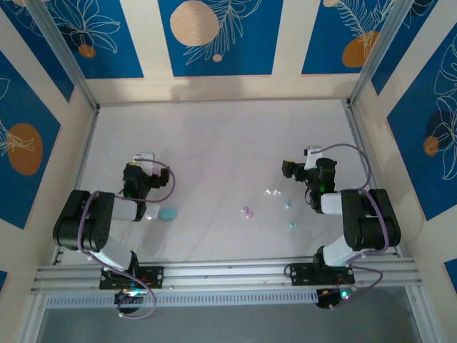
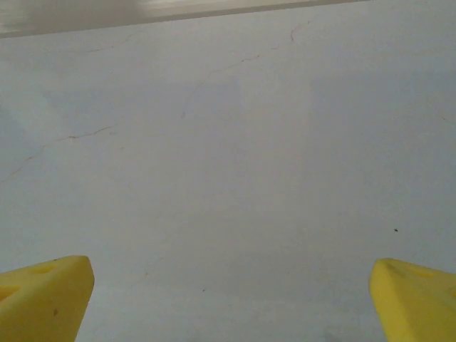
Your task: Insert wireless bluetooth earbuds into charging case
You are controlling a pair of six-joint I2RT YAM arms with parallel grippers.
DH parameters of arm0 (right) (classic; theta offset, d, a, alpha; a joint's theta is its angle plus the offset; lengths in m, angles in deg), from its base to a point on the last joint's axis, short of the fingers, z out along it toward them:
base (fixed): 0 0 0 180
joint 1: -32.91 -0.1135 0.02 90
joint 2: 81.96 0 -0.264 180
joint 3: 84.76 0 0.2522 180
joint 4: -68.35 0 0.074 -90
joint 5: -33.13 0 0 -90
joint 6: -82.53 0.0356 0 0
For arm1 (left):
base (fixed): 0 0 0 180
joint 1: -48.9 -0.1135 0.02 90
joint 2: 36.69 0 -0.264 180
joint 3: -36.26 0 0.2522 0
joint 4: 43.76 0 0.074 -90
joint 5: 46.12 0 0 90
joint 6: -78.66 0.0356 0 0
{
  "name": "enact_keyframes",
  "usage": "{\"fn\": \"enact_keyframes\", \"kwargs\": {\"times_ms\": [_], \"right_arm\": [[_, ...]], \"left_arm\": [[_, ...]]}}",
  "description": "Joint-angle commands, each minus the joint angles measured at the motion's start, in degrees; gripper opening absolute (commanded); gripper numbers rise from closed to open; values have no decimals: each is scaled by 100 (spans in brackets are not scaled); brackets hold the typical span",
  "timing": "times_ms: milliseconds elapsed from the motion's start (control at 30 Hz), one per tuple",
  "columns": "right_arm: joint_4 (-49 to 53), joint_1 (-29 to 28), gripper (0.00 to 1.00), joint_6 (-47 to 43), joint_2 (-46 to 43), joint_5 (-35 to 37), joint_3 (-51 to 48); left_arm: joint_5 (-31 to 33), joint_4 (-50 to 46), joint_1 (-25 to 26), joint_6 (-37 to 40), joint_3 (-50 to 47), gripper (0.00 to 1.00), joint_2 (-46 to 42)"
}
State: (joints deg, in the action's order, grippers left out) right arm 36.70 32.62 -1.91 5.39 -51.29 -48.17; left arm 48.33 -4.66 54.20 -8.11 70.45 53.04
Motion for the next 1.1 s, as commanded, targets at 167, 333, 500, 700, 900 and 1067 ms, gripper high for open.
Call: {"fn": "enact_keyframes", "kwargs": {"times_ms": [167,333,500,700,900,1067], "right_arm": [[-21,29,99,23,-16,-64,130],[-25,30,99,24,-17,-67,126],[-21,26,99,21,-14,-66,128],[-24,29,99,17,-16,-64,127],[-39,5,99,-36,-42,-131,112],[928,51,99,97,-662,26,350]], "left_arm": [[-146,45,-50,58,102,100,-44],[-148,58,-51,56,101,100,-45],[-147,48,-53,56,103,100,-45],[-137,57,-48,56,95,100,-44],[-7,474,-50,-2,-123,100,-70],[509,594,-120,-284,-510,100,-765]]}}
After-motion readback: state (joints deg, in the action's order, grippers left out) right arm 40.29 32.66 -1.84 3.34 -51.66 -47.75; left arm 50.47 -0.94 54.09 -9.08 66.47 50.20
